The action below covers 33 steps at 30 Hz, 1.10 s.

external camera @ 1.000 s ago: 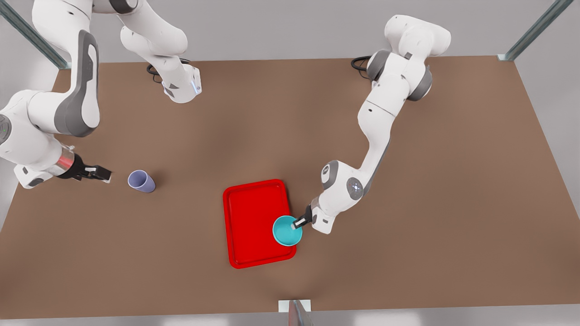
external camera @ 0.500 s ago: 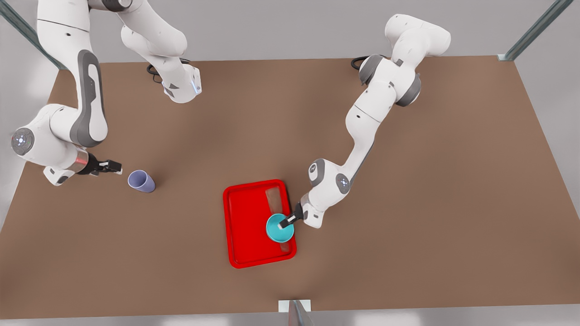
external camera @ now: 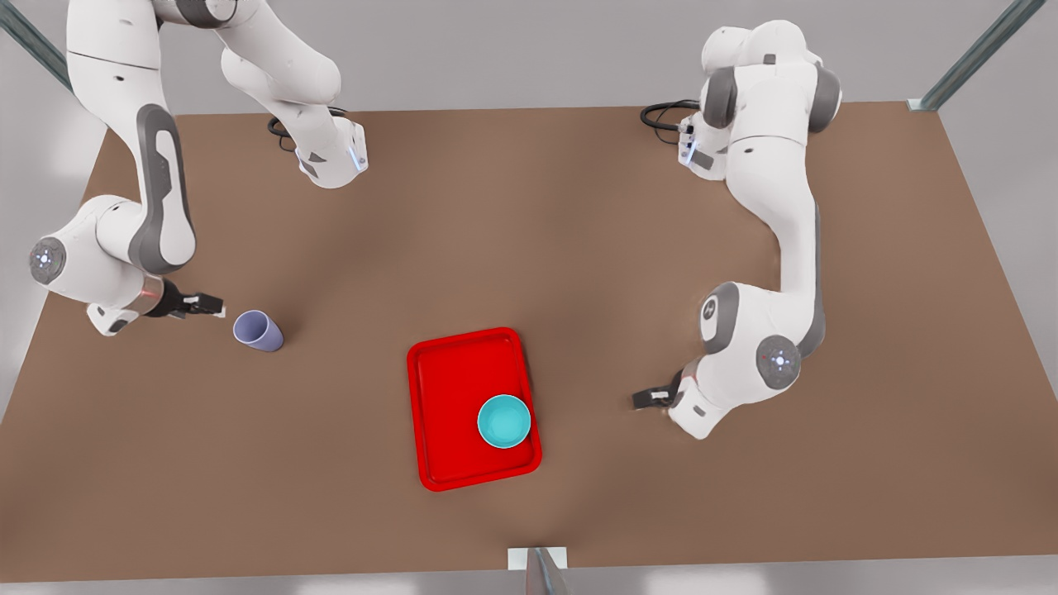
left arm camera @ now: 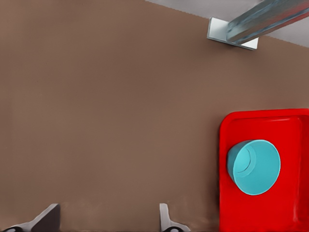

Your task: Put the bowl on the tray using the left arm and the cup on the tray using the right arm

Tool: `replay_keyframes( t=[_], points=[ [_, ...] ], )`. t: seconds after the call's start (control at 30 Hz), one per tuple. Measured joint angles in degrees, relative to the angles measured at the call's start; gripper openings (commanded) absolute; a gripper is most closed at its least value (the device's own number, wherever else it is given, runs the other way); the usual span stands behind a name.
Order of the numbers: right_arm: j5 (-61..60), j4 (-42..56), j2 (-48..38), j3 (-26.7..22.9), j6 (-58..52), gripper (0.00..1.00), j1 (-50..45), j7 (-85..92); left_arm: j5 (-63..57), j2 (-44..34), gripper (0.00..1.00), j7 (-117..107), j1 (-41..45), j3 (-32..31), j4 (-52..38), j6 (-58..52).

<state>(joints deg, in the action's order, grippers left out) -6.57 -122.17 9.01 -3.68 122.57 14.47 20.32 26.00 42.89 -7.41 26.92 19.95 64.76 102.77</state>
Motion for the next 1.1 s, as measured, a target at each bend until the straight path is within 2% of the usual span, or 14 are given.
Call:
replay_keyframes(
  t=[0.07,0.17,0.2,0.27,0.3,0.5,0.53,0.77,0.8,0.87,0.93,1.0,1.03,1.1],
  points=[
    [-0.7,0.0,1.0,-0.3,0.8,1.0,0.0,-0.6,-1.8,-3.3,1.0,11.5,0.0,8.2,0.0,-8.4],
    [-0.9,-2.5,1.8,-0.4,5.4,1.0,-0.1,-1.7,-6.9,-11.0,1.0,11.5,0.2,9.1,0.4,-12.7],
    [-1.0,-2.9,2.1,-0.4,6.0,1.0,-0.4,-1.7,-9.0,-14.0,1.0,11.5,-2.6,4.2,0.3,-12.6],
    [-1.3,-3.4,2.2,-0.4,6.1,1.0,-0.4,-1.7,-16.0,-17.8,1.0,11.5,-13.2,-12.9,0.3,-12.6],
    [-1.5,-3.5,2.2,-0.4,6.1,1.0,-0.3,-1.7,-19.3,-18.9,1.0,11.3,-17.9,-18.3,0.4,-12.6],
    [-4.1,-4.1,4.6,-0.4,6.8,1.0,-0.4,-2.1,-27.8,-18.0,1.0,7.4,-17.5,-18.9,0.5,-12.9],
    [-4.1,-4.2,4.7,-0.4,7.0,0.95,-0.4,-2.1,-28.2,-18.0,1.0,7.4,-17.4,-18.9,0.5,-14.4],
    [-4.1,-4.7,5.9,-0.4,9.1,0.9,-0.4,-1.9,-29.1,-17.8,1.0,4.4,-16.9,-19.0,0.5,-14.8],
    [-4.1,-5.0,5.9,-0.4,9.4,0.85,-0.2,-1.9,-29.1,-17.6,1.0,4.4,-16.9,-19.0,0.5,-15.1],
    [-4.1,-5.6,6.3,-0.4,10.4,0.65,-0.3,-1.9,-29.1,-17.6,1.0,4.4,-16.9,-19.0,0.5,-16.4],
    [-4.1,-6.4,6.5,-0.4,11.4,0.53,-0.4,-1.9,-29.1,-17.4,1.0,4.4,-17.0,-19.0,0.5,-16.4],
    [-4.1,-7.2,6.5,-0.3,11.5,0.54,-0.8,-2.0,-29.1,-17.4,1.0,4.4,-16.9,-19.0,0.5,-16.5],
    [-4.2,-7.3,6.5,-0.3,11.9,0.49,-0.8,-2.0,-29.1,-17.4,1.0,4.5,-16.9,-19.0,0.5,-16.5],
    [-4.2,-7.3,6.6,-0.3,12.1,0.3,-0.7,-2.0,-29.1,-17.0,1.0,4.5,-17.0,-19.0,0.5,-16.5]
  ],
)
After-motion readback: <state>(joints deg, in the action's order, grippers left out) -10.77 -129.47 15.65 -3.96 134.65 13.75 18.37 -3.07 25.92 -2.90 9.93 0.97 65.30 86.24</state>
